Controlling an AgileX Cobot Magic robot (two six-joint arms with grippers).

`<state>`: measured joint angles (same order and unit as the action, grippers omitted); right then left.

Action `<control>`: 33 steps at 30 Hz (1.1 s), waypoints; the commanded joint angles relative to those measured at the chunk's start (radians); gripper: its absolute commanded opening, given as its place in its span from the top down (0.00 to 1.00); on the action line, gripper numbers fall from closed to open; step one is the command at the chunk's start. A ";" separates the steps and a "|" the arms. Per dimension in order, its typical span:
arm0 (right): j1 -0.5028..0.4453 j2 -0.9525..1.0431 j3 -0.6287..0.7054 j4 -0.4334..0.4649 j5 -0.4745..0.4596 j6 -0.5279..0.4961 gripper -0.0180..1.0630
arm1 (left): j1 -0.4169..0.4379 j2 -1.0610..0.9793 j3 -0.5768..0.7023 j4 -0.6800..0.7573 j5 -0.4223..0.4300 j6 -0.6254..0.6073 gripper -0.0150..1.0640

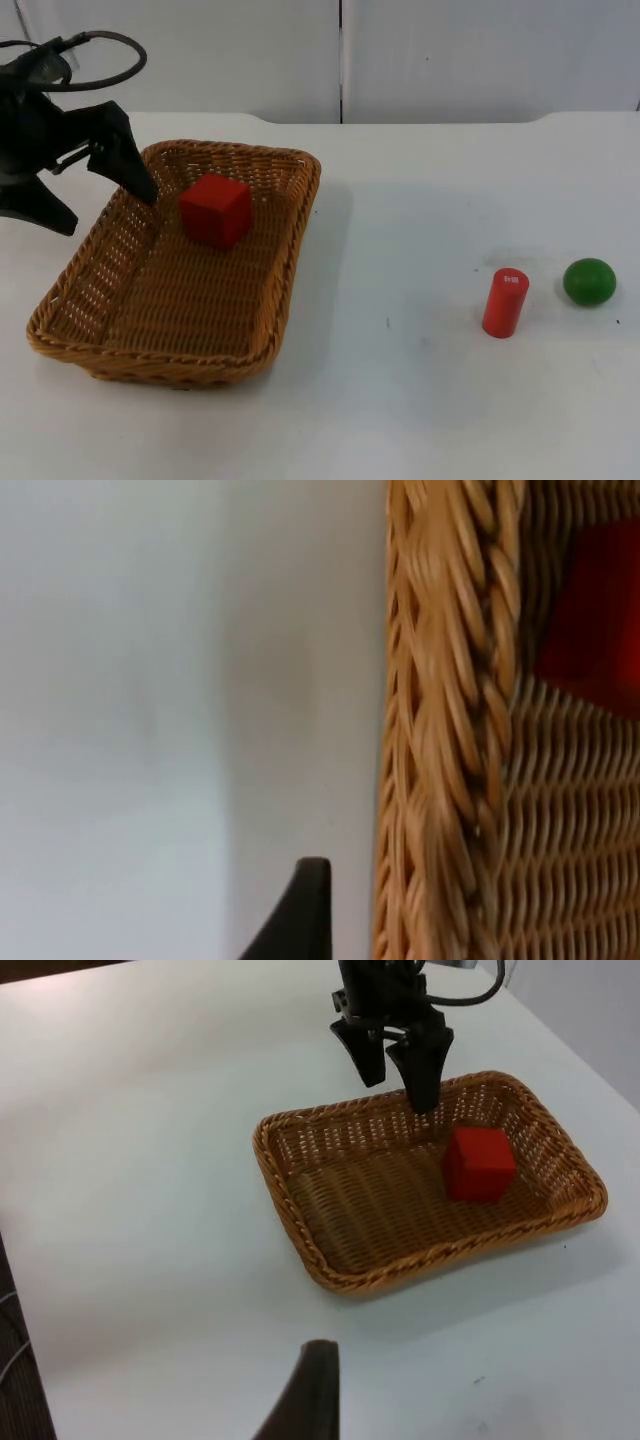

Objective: Pick up the basket with the left hand and place the object to the left of the red cylinder into the basket with the right hand.

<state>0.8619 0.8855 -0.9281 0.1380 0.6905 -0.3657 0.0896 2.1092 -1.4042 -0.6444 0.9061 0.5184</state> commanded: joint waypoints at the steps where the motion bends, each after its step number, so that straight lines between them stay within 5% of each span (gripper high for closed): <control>1: -0.004 -0.005 0.003 -0.004 -0.006 -0.008 0.24 | -0.008 -0.020 0.003 0.006 0.026 -0.007 0.16; 12: -0.004 -0.005 0.003 -0.004 -0.006 -0.008 0.24 | -0.010 -0.089 0.040 0.068 0.020 -0.064 0.16; 25: -0.004 -0.005 0.003 -0.004 -0.006 -0.008 0.24 | -0.025 -0.324 0.324 0.009 -0.188 -0.060 0.16; 33: -0.004 -0.005 0.003 -0.004 -0.006 -0.008 0.24 | -0.132 -0.442 0.426 -0.003 -0.219 -0.057 0.16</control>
<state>0.8619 0.8855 -0.9281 0.1380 0.6905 -0.3657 -0.0106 1.6996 -1.0009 -0.6283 0.7003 0.4620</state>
